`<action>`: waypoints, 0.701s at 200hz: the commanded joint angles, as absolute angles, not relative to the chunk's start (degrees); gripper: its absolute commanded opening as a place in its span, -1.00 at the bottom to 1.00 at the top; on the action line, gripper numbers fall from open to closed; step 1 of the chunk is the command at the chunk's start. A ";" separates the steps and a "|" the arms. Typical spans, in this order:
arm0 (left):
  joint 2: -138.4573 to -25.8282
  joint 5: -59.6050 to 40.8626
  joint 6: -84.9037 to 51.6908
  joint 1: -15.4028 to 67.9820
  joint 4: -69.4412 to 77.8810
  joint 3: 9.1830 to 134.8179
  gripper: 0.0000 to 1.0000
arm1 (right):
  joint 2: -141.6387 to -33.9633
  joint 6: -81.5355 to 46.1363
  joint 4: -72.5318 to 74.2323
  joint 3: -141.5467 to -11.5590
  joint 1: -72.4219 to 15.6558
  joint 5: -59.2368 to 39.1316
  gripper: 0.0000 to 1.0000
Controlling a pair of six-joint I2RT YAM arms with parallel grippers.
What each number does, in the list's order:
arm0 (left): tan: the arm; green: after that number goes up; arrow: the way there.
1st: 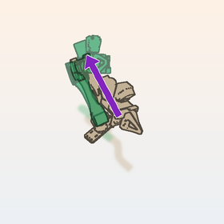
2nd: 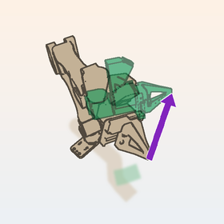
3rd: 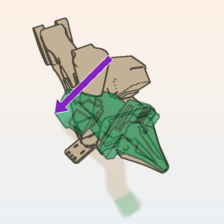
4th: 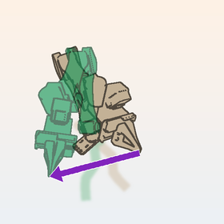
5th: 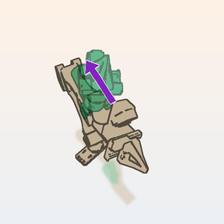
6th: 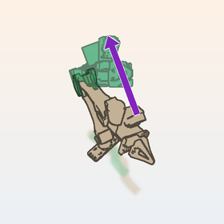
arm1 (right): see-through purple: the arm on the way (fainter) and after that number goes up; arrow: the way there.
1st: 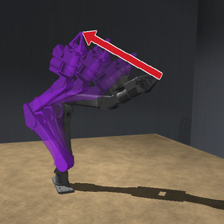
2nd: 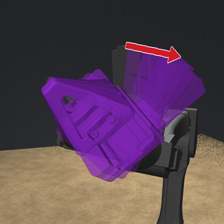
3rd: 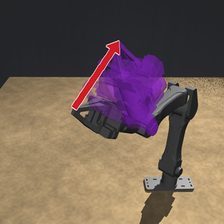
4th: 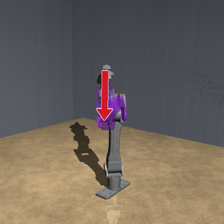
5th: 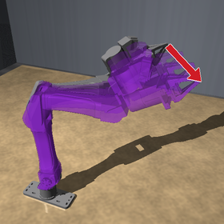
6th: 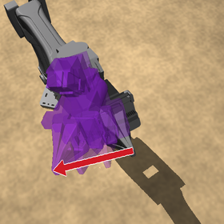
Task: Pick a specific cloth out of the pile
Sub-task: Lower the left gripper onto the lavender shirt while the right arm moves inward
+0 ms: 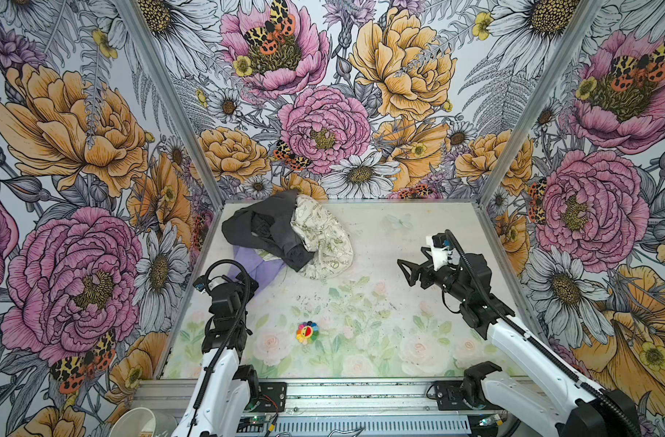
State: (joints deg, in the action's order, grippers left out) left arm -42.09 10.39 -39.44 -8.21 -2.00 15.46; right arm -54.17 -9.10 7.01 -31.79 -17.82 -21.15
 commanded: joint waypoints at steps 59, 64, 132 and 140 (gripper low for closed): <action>-52.89 6.44 -46.35 -10.45 6.64 17.85 0.78 | -56.58 -1.35 13.69 -31.20 -30.79 -26.26 0.99; -53.91 6.39 -46.62 -10.52 6.96 18.35 0.76 | -56.69 -1.41 14.48 -30.76 -30.93 -26.18 0.99; -70.93 1.63 -50.65 -11.14 12.86 25.74 0.34 | -57.22 -1.58 17.93 -27.88 -31.62 -24.90 0.99; -72.60 1.24 -51.01 -11.08 12.94 26.44 0.31 | -57.24 -1.49 17.86 -27.73 -31.56 -24.74 0.99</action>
